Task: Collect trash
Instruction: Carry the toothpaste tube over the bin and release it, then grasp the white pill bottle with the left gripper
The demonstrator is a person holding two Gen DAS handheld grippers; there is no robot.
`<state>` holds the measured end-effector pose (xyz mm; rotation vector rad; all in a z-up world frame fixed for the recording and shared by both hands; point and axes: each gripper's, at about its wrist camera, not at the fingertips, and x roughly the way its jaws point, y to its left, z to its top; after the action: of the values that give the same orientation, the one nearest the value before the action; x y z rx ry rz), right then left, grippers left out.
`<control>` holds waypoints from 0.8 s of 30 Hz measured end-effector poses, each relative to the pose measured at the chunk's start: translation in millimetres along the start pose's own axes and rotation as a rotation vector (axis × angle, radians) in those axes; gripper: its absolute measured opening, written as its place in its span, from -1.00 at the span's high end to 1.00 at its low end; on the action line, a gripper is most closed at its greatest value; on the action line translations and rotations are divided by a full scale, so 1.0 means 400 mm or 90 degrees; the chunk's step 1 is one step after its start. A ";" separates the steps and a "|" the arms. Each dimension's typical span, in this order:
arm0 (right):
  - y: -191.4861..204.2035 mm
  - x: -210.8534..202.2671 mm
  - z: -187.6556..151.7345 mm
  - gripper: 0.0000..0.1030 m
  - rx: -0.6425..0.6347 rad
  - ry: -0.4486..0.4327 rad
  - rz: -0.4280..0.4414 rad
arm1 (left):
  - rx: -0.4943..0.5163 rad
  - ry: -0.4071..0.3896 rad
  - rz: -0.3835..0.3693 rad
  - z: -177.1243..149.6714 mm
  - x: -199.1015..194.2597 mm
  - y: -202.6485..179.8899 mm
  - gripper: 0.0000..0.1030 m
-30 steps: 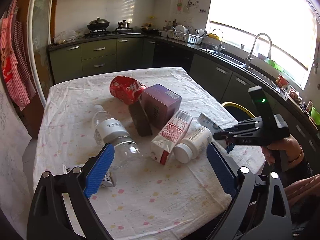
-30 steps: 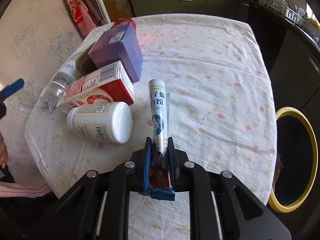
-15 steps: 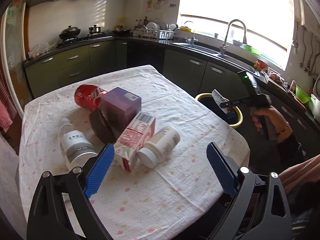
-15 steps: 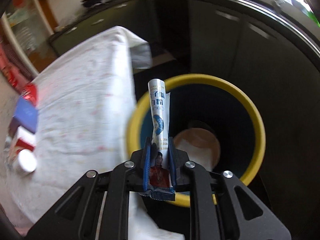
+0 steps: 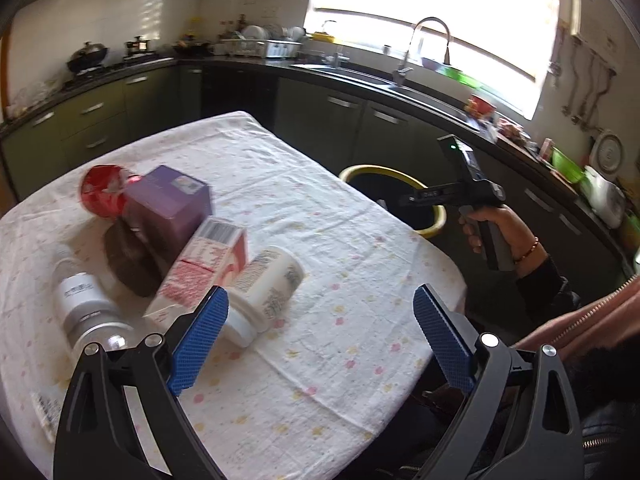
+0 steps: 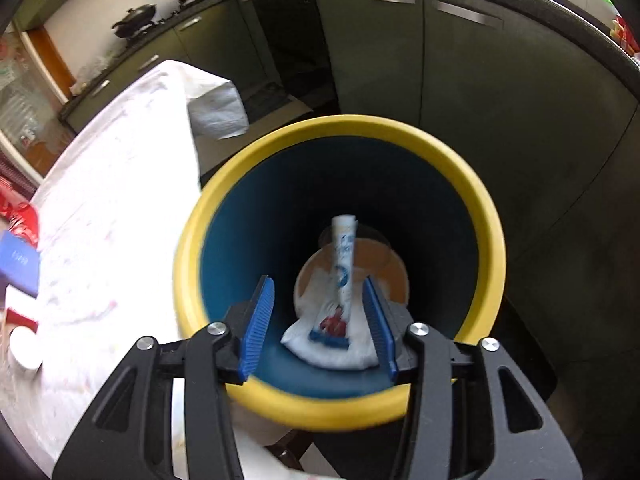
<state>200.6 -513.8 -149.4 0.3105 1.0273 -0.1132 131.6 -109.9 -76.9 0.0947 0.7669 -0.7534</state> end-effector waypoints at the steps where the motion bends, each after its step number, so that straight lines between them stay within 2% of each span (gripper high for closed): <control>1: 0.003 -0.007 -0.007 0.10 -0.003 -0.001 0.007 | 0.005 0.008 -0.012 0.003 0.012 0.002 -0.80; 5: 0.026 -0.045 -0.043 0.04 -0.009 -0.015 0.035 | 0.028 0.038 -0.048 0.018 0.068 0.008 -0.80; 14: 0.080 -0.118 -0.081 0.01 -0.024 -0.038 0.088 | 0.099 0.091 -0.022 0.052 0.168 0.006 -0.80; 24: 0.108 -0.122 -0.083 0.00 -0.033 -0.033 0.109 | 0.129 0.124 0.001 0.064 0.218 0.022 -0.80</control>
<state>158.3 -465.1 -114.8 0.3452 0.9465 0.0598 194.1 -162.8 -117.3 0.3549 0.8733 -0.8273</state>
